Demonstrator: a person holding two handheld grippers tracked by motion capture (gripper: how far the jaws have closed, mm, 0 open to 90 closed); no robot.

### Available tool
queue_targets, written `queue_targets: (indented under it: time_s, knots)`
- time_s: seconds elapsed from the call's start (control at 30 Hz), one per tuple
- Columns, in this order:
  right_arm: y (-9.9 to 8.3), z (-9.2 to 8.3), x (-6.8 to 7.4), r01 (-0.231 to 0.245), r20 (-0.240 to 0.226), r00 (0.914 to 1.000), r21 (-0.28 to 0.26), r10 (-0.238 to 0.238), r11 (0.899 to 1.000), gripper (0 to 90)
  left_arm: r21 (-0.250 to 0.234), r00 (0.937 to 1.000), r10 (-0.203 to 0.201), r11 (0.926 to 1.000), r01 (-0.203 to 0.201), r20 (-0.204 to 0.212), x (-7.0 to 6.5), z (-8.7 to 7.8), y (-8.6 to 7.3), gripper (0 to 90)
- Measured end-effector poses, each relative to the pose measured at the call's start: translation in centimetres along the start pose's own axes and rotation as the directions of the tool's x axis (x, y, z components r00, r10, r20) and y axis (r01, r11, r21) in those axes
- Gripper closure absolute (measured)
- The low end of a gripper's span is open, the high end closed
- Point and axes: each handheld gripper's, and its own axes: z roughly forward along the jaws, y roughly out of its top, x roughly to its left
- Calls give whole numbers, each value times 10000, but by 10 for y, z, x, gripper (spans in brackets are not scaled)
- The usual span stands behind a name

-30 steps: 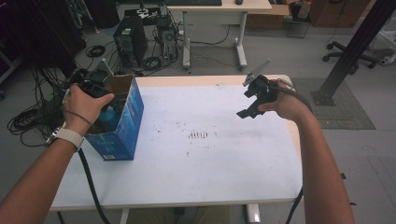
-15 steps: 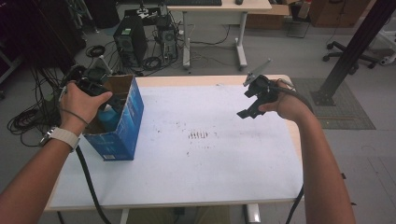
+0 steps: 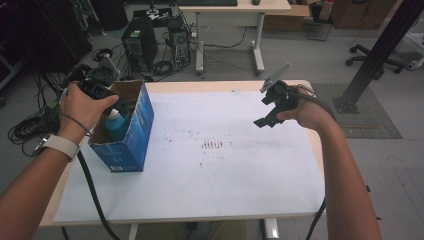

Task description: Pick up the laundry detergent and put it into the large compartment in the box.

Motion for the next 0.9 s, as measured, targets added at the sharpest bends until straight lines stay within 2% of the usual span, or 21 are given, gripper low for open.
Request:
queue_targets:
  time_s: [0.57, 0.9]
  knots:
    - [1, -3, 2, 12, 22, 10000, 40, -12, 10000, 92, -243, 9978, 661, 9975, -659, 77, -8, -20, -2, 116]
    - [2, -4, 3, 13, 14, 10000, 39, -14, 10000, 92, -321, 9909, 1321, 9908, -1313, 252, -16, -28, -5, 117]
